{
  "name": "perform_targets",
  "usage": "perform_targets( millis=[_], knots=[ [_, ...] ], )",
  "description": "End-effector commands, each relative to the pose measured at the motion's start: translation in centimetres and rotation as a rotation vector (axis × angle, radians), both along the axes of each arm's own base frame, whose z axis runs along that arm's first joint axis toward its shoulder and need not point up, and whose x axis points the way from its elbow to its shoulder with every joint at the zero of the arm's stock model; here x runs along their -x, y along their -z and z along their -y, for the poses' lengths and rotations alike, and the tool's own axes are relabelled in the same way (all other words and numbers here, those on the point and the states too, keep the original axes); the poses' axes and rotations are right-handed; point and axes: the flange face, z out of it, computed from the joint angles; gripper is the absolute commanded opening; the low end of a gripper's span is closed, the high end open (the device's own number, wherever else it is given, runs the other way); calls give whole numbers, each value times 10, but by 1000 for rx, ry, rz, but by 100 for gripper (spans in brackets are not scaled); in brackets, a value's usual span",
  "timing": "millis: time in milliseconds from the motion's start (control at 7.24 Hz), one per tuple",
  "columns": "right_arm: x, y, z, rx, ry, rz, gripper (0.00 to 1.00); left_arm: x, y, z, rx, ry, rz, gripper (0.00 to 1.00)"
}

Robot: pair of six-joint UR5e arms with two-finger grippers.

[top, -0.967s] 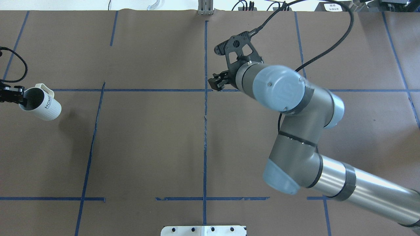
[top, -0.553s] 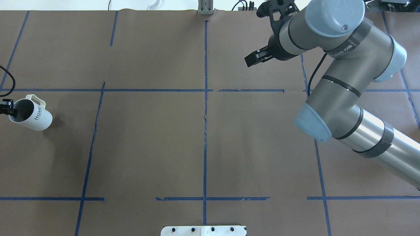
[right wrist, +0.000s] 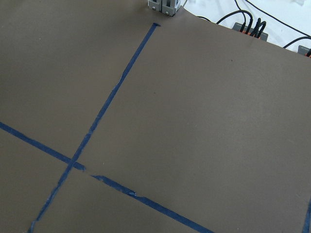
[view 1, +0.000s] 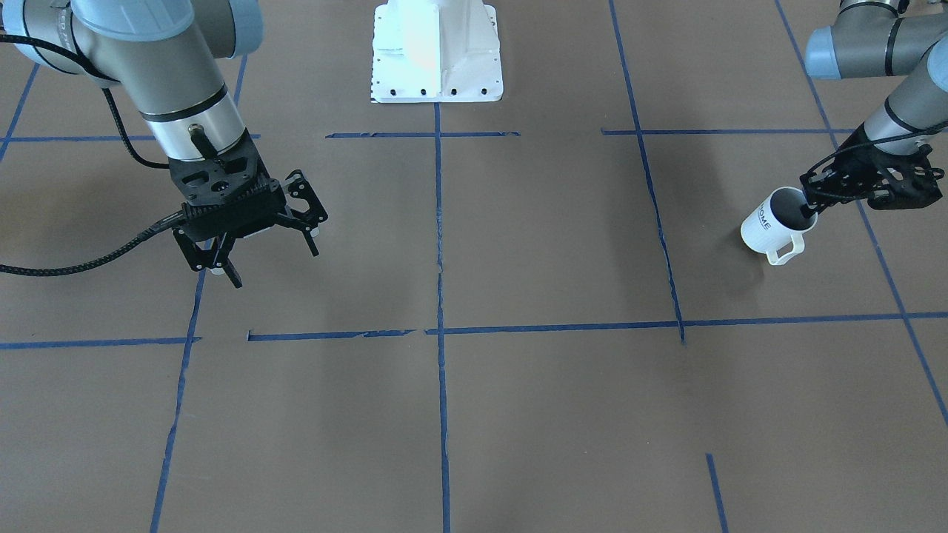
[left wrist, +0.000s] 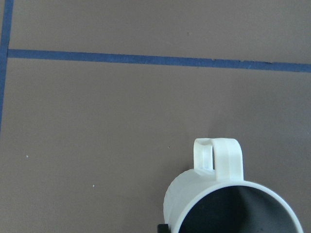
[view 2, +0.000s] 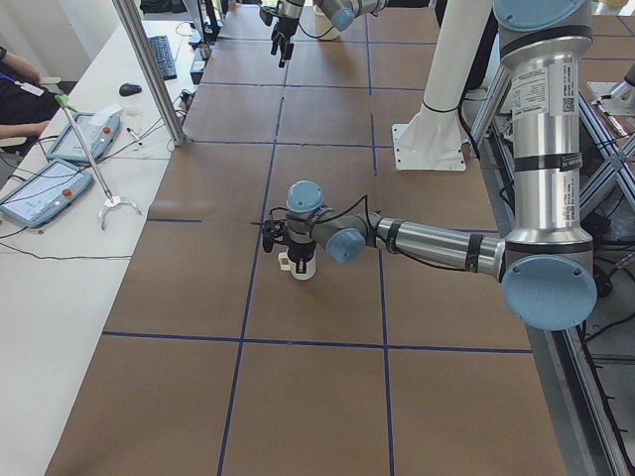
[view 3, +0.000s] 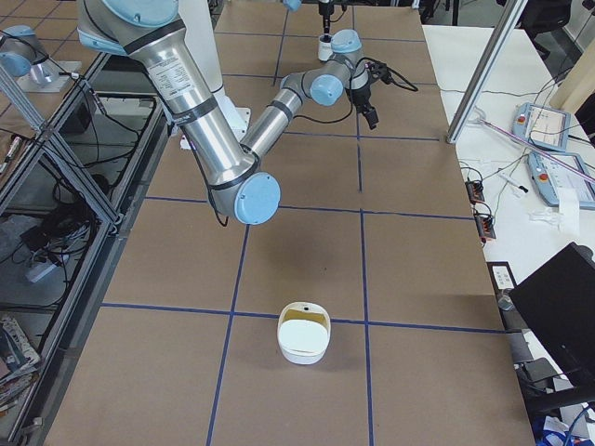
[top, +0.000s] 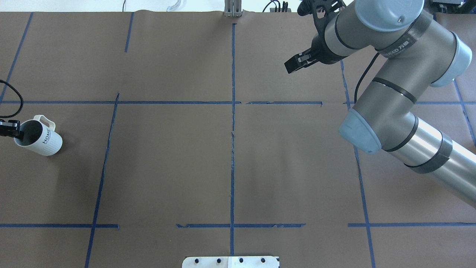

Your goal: Left arm hands cup to right arm to dump lemon

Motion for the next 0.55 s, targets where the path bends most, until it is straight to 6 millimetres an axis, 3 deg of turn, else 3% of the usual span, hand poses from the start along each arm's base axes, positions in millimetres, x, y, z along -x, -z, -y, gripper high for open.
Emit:
perform_targets(
  millis=[0,138,415],
  knots=[
    [0,0,0,-1,0,1,100,-4,-2,-1,3,-8,2,4],
    [0,0,0,-1,0,1,100,-8,-2,-2,5,-16,3,9],
    [0,0,0,-1,0,1,100,-9,-2,-1,2,-18,2,32]
  ],
)
